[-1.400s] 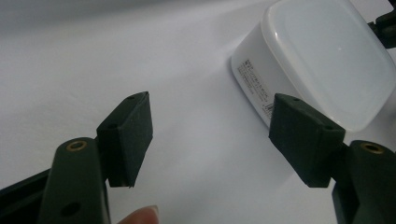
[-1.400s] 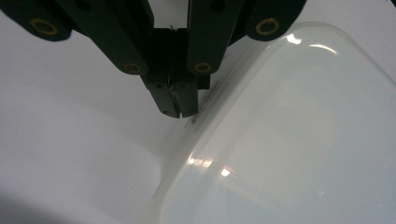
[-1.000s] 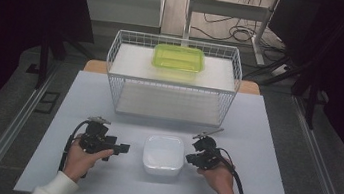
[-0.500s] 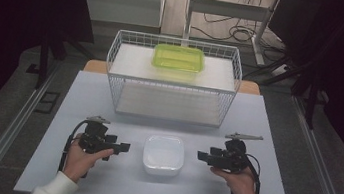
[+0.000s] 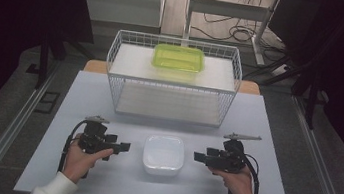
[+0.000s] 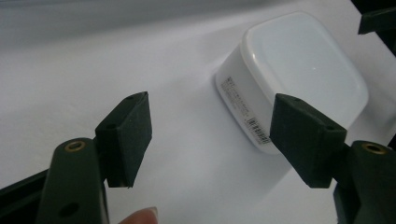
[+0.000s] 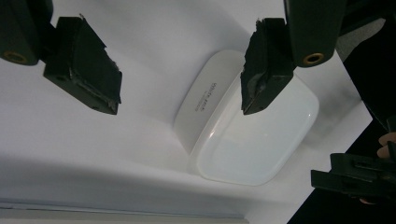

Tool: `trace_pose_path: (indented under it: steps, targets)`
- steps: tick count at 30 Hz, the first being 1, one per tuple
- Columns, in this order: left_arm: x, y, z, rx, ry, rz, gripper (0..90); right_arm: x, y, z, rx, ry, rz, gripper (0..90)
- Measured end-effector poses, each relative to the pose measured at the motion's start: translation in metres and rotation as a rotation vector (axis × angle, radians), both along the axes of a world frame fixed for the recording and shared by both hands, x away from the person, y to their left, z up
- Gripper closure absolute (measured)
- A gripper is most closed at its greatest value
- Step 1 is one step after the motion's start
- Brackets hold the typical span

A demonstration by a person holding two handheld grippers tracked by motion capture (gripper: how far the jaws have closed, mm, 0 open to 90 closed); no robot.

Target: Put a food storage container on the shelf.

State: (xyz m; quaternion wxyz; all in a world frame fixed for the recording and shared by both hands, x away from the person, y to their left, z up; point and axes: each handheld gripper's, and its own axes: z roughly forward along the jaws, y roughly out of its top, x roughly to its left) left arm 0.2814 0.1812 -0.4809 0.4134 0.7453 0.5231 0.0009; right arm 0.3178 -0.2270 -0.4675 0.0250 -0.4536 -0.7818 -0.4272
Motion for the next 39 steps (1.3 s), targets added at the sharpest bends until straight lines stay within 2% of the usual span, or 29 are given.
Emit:
trace_pose_path:
  steps: [6, 8, 9, 14, 17, 18, 19, 22, 24, 25, 32, 34, 35, 36, 37, 39]
  targets:
    - [0.000, -0.003, 0.002, -0.021, -0.001, 0.009, 28.8, 0.000, 0.004, -0.002, 0.001, 0.008, 0.021, 33.5]
    - [0.000, -0.004, 0.003, -0.039, 0.004, 0.016, 28.9, 0.000, 0.006, -0.002, 0.005, 0.015, 0.033, 36.1]
    - [0.000, -0.005, 0.004, -0.062, 0.012, 0.020, 29.1, 0.000, 0.007, -0.003, 0.007, 0.017, 0.035, 36.6]
    - [0.000, -0.008, 0.004, -0.083, 0.025, 0.015, 30.2, 0.000, 0.011, -0.005, 0.016, 0.029, 0.039, 37.8]
    - [0.001, -0.010, 0.002, -0.134, 0.057, 0.013, 31.7, 0.001, 0.014, -0.007, 0.023, 0.050, 0.047, 40.1]
    - [0.001, -0.010, 0.002, -0.134, 0.057, 0.013, 32.0, 0.001, 0.014, -0.007, 0.023, 0.050, 0.047, 40.1]
    - [0.003, -0.011, 0.000, -0.174, 0.083, 0.017, 32.4, 0.002, 0.016, -0.009, 0.034, 0.060, 0.048, 41.2]
    - [0.004, -0.013, -0.003, -0.191, 0.102, 0.014, 34.4, 0.003, 0.017, -0.010, 0.048, 0.072, 0.050, 42.4]
    - [0.006, -0.015, -0.006, -0.214, 0.128, 0.010, 35.4, 0.005, 0.018, -0.011, 0.055, 0.083, 0.050, 44.1]
    - [0.007, -0.017, -0.009, -0.239, 0.149, 0.007, 36.5, 0.005, 0.019, -0.012, 0.060, 0.095, 0.047, 45.2]
    - [0.011, -0.022, -0.015, -0.283, 0.175, 0.006, 44.8, 0.010, 0.020, -0.017, 0.103, 0.140, 0.046, 50.3]
    - [0.012, -0.023, -0.018, -0.319, 0.200, -0.001, 45.9, 0.011, 0.020, -0.017, 0.111, 0.148, 0.047, 51.1]
    - [0.014, -0.023, -0.024, -0.361, 0.232, -0.002, 47.8, 0.012, 0.021, -0.019, 0.124, 0.159, 0.045, 52.5]
    - [0.014, -0.023, -0.024, -0.361, 0.232, -0.002, 48.7, 0.012, 0.021, -0.019, 0.128, 0.165, 0.046, 53.1]
    - [0.015, -0.023, -0.028, -0.376, 0.254, 0.004, 49.5, 0.012, 0.021, -0.020, 0.132, 0.167, 0.047, 53.6]
    - [0.016, -0.023, -0.028, -0.373, 0.253, 0.004, 50.2, 0.013, 0.022, -0.020, 0.134, 0.169, 0.047, 54.1]
